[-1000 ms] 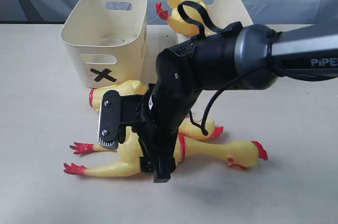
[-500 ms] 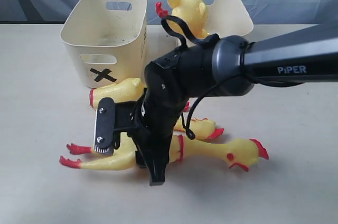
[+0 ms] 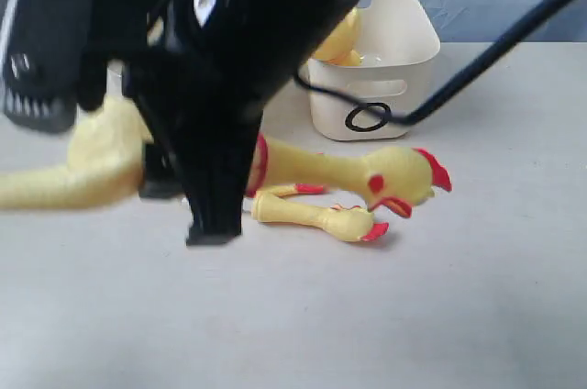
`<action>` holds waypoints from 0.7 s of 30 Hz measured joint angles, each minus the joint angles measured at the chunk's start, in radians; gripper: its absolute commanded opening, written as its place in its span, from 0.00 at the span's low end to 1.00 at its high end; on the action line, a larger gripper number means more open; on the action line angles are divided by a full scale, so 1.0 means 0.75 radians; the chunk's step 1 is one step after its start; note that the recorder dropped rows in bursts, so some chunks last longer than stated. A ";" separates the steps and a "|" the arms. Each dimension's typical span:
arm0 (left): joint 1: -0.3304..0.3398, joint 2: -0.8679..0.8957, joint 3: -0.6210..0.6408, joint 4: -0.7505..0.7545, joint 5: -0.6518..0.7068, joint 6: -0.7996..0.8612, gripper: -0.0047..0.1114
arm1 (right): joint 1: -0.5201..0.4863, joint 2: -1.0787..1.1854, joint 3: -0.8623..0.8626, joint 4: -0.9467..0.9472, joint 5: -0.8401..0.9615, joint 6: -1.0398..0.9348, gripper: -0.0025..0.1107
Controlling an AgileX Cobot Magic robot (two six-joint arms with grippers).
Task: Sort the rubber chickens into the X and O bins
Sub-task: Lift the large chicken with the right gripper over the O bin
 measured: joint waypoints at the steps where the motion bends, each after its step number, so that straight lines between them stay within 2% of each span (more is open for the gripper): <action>1: 0.000 0.000 0.000 0.000 0.000 0.000 0.04 | 0.000 -0.042 -0.012 -0.020 -0.048 0.041 0.01; 7: 0.000 0.000 0.000 0.000 0.000 0.000 0.04 | -0.087 -0.216 -0.027 -0.192 -0.318 0.287 0.01; 12: 0.000 0.000 0.000 0.000 0.000 0.000 0.04 | -0.276 -0.251 -0.018 -0.301 -0.473 0.347 0.01; 17: 0.000 0.000 0.000 0.000 0.000 0.000 0.04 | -0.468 -0.254 0.120 -0.253 -0.739 0.397 0.01; 21: 0.000 0.000 0.000 0.000 0.000 0.000 0.04 | -0.629 -0.304 0.351 -0.097 -0.991 0.445 0.01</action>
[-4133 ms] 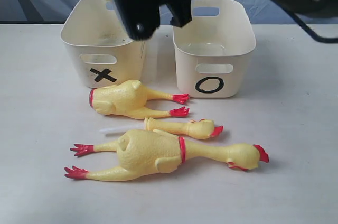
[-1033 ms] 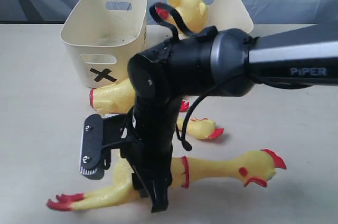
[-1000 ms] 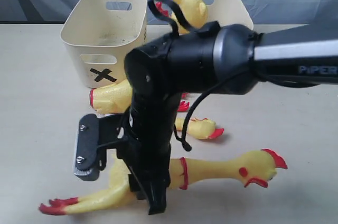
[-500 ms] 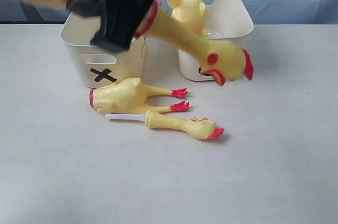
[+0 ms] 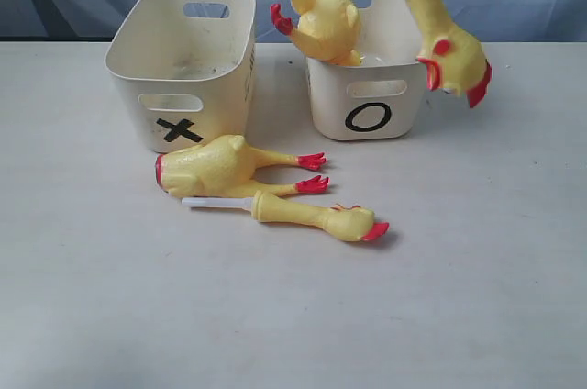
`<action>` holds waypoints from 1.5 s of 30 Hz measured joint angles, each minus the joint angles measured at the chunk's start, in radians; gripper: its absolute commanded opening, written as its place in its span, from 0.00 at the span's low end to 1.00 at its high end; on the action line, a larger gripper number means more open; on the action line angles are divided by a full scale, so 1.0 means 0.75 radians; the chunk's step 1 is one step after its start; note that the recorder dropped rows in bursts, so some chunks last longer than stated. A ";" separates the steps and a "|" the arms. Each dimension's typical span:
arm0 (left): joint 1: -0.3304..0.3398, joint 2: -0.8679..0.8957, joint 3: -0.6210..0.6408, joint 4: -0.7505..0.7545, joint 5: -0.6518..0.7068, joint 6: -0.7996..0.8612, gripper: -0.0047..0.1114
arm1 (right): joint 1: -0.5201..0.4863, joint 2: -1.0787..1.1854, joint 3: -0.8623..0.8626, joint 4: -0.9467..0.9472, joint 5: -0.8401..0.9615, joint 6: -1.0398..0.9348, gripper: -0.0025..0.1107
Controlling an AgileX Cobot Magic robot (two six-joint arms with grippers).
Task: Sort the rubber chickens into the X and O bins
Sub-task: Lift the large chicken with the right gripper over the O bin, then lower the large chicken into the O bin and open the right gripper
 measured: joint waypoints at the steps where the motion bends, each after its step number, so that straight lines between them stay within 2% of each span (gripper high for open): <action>1: 0.000 0.000 0.000 0.000 0.000 0.000 0.04 | -0.035 -0.028 0.076 0.032 -0.104 0.003 0.01; 5: 0.000 0.000 0.000 0.000 0.000 0.000 0.04 | -0.147 -0.149 0.367 0.130 -0.641 0.053 0.01; 7: 0.000 0.000 0.000 0.000 0.000 0.000 0.04 | -0.212 -0.165 0.492 0.162 -0.985 0.204 0.01; 9: 0.000 0.000 0.000 0.000 0.000 0.000 0.04 | -0.284 -0.138 0.568 0.150 -1.230 0.425 0.01; 12: 0.000 0.000 0.000 0.000 0.000 0.000 0.04 | -0.381 -0.023 0.599 0.052 -1.447 0.779 0.01; 14: 0.000 0.000 0.000 0.000 0.000 0.000 0.04 | -0.422 0.073 0.587 -0.031 -1.512 0.913 0.01; 25: 0.000 0.000 0.000 0.002 0.000 0.000 0.04 | -0.473 0.494 0.212 -0.262 -1.528 1.030 0.01; 29: 0.000 0.000 0.000 0.002 0.000 0.000 0.04 | -0.473 0.614 0.105 -0.371 -1.422 1.100 0.02; 31: 0.000 0.000 0.000 0.002 0.000 0.000 0.04 | -0.473 0.662 0.090 -0.429 -1.332 1.144 0.08; 34: 0.000 0.000 0.000 0.002 0.000 0.000 0.04 | -0.473 0.712 0.090 -0.540 -1.189 1.194 0.28; 35: 0.000 0.000 0.000 0.002 0.000 0.000 0.04 | -0.473 0.727 0.090 -0.574 -1.159 1.205 0.43; 36: 0.000 0.000 0.000 0.002 0.000 0.000 0.04 | -0.473 0.744 0.090 -0.666 -1.123 1.226 0.49; 37: 0.000 0.000 0.000 0.002 0.000 0.000 0.04 | -0.473 0.746 0.090 -0.697 -1.116 1.241 0.61; 39: 0.000 0.000 0.000 0.002 0.000 0.000 0.04 | -0.473 0.746 0.087 -0.809 -1.109 1.325 0.64; 41: 0.000 0.000 0.000 0.002 0.000 0.000 0.04 | -0.473 0.727 0.087 -0.968 -1.098 1.449 0.61; 45: 0.000 0.000 0.000 0.002 0.000 0.000 0.04 | -0.473 0.599 0.087 -1.294 -1.090 1.666 0.61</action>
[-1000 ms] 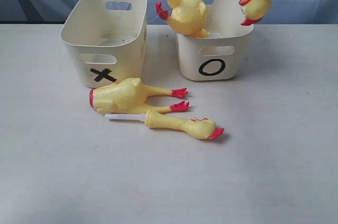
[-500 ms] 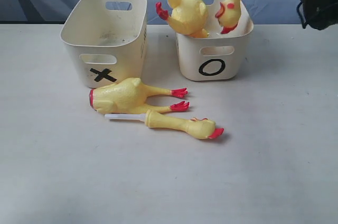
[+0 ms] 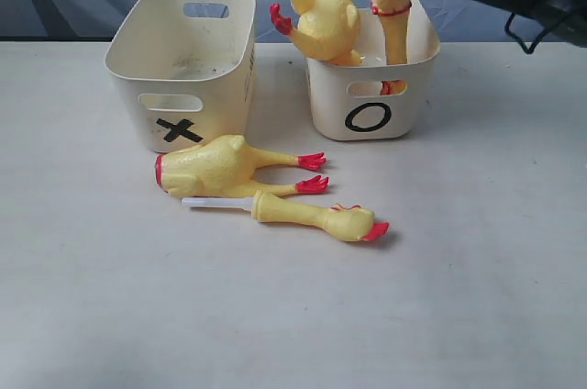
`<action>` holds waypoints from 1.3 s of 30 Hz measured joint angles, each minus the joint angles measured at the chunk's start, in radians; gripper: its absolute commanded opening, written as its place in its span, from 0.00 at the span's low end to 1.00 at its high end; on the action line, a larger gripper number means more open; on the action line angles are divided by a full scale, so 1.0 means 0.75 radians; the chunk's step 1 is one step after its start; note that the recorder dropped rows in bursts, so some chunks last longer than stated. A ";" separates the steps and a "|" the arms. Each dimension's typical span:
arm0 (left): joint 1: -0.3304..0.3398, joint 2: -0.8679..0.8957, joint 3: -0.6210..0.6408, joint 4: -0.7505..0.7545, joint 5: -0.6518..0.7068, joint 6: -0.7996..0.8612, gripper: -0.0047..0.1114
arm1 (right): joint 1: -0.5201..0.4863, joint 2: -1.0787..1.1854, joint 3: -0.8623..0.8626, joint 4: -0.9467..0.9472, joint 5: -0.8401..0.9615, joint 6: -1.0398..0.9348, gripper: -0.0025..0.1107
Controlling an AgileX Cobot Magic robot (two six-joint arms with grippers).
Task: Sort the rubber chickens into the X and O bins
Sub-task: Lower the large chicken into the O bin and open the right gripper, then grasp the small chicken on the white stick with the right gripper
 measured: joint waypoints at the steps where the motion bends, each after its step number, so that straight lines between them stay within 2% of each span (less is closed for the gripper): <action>1: 0.000 0.000 0.000 0.000 0.000 0.000 0.04 | 0.000 -0.039 0.000 -0.063 0.007 0.045 0.61; 6: 0.000 0.000 0.000 0.000 0.000 0.000 0.04 | 0.002 -0.163 -0.004 -0.261 0.118 0.182 0.62; 11: 0.000 0.000 0.000 0.000 0.000 0.000 0.04 | 0.002 -0.109 -0.001 -0.285 0.318 0.280 0.90; 12: 0.000 0.000 0.000 0.000 0.000 0.000 0.04 | 0.002 -0.077 0.005 -0.298 0.370 0.311 0.90; 19: 0.000 0.000 0.000 0.000 0.000 0.000 0.04 | 0.002 -0.063 0.005 -0.348 0.315 0.358 0.83; 20: 0.000 0.000 0.000 0.000 0.000 0.000 0.04 | 0.002 -0.087 0.005 -0.418 0.283 0.465 0.83; 22: 0.000 0.000 0.000 0.000 0.000 0.000 0.04 | 0.002 -0.122 0.005 -0.638 0.141 0.729 0.83; 23: 0.000 0.000 0.000 0.000 0.000 0.000 0.04 | 0.002 -0.135 0.005 -0.780 -0.047 0.843 0.83; 25: 0.000 0.000 0.000 0.000 0.000 0.000 0.04 | 0.018 -0.134 0.005 -1.063 -0.392 0.892 0.83; 27: 0.000 0.000 0.000 0.000 0.000 0.000 0.04 | 0.093 -0.129 0.005 -1.190 -0.494 0.929 0.83; 33: 0.000 0.000 0.000 0.000 0.000 0.000 0.04 | 0.371 -0.092 0.032 -1.231 -0.400 0.953 0.80; 35: 0.000 0.000 0.000 0.000 0.000 0.000 0.04 | 0.440 -0.072 0.050 -1.237 -0.308 0.881 0.73; 39: 0.000 0.000 0.000 0.000 0.000 0.000 0.04 | 0.528 -0.013 0.081 -1.239 -0.062 0.777 0.51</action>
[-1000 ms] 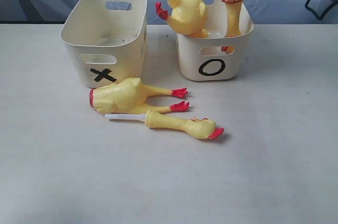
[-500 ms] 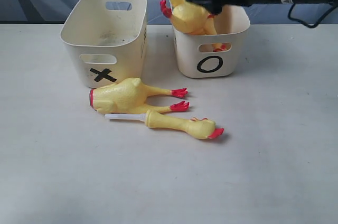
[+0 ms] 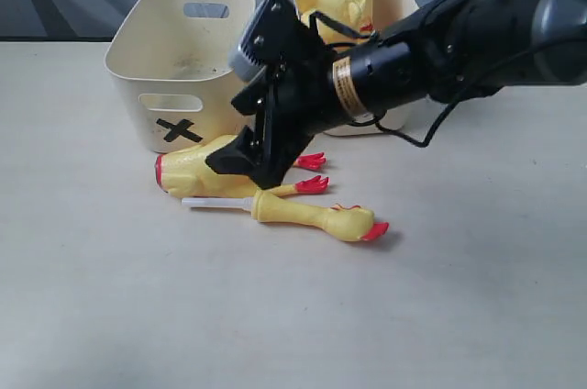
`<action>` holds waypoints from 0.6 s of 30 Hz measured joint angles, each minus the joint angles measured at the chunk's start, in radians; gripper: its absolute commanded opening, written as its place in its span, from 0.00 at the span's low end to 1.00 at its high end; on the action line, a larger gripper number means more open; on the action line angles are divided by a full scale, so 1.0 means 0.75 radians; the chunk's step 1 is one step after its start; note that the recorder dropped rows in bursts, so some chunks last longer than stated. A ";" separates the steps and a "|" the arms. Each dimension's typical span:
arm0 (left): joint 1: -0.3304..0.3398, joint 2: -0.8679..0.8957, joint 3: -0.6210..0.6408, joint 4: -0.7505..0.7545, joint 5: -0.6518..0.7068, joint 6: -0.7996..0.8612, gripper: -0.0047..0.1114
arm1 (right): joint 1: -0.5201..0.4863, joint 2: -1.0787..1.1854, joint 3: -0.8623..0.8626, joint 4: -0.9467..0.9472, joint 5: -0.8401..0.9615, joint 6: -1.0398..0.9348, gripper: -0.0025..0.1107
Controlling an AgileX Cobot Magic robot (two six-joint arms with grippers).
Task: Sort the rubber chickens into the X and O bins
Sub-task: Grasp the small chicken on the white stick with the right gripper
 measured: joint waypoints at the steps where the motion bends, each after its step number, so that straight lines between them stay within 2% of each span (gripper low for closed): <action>1: 0.000 0.000 0.000 0.000 0.000 0.000 0.04 | 0.013 0.019 0.011 0.000 0.047 -0.012 0.48; 7: 0.000 0.000 0.000 0.000 0.000 0.000 0.04 | 0.031 0.092 0.091 0.002 0.276 -0.030 0.46; 13: 0.000 0.000 0.000 0.000 0.000 0.000 0.04 | 0.031 0.096 0.170 0.002 0.382 -0.033 0.07; 15: 0.000 0.000 0.000 0.000 0.000 0.000 0.04 | 0.031 0.096 0.194 0.002 0.382 -0.068 0.09; 18: 0.000 0.000 0.000 0.000 0.000 0.000 0.04 | 0.031 0.096 0.241 0.002 0.397 -0.126 0.30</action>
